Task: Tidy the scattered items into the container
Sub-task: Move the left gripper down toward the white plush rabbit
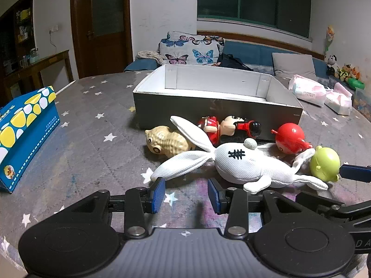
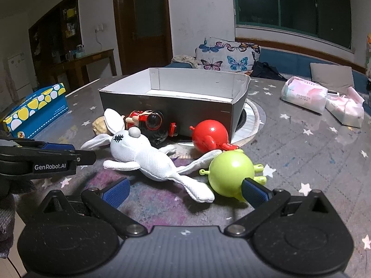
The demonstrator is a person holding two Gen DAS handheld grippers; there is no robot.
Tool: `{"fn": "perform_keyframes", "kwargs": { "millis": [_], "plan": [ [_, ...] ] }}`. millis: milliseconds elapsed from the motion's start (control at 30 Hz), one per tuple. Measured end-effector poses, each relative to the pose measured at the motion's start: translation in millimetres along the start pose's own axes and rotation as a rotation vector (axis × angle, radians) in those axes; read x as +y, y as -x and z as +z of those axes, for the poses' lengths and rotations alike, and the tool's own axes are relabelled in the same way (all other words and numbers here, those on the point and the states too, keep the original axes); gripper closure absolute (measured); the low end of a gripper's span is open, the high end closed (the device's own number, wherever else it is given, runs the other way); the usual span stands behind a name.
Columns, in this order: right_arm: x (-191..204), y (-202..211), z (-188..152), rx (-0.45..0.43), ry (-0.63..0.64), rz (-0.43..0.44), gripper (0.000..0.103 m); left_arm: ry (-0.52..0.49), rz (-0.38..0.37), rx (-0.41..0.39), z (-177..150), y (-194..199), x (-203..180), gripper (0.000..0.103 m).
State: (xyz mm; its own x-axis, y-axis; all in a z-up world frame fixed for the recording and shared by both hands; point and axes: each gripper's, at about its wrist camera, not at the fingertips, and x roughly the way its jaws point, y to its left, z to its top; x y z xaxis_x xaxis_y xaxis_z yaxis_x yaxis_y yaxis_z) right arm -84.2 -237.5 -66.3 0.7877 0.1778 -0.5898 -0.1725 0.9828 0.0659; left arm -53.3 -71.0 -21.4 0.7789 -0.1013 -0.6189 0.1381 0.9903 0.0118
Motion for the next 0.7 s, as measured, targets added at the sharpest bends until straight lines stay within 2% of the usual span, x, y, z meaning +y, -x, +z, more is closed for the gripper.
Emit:
{"fn": "perform_keyframes", "kwargs": {
  "millis": [700],
  "plan": [
    [6.3, -4.9, 2.5, -0.005, 0.041, 0.043, 0.000, -0.002, -0.006, 0.028, 4.7, -7.4, -1.2, 0.060]
  ]
}}
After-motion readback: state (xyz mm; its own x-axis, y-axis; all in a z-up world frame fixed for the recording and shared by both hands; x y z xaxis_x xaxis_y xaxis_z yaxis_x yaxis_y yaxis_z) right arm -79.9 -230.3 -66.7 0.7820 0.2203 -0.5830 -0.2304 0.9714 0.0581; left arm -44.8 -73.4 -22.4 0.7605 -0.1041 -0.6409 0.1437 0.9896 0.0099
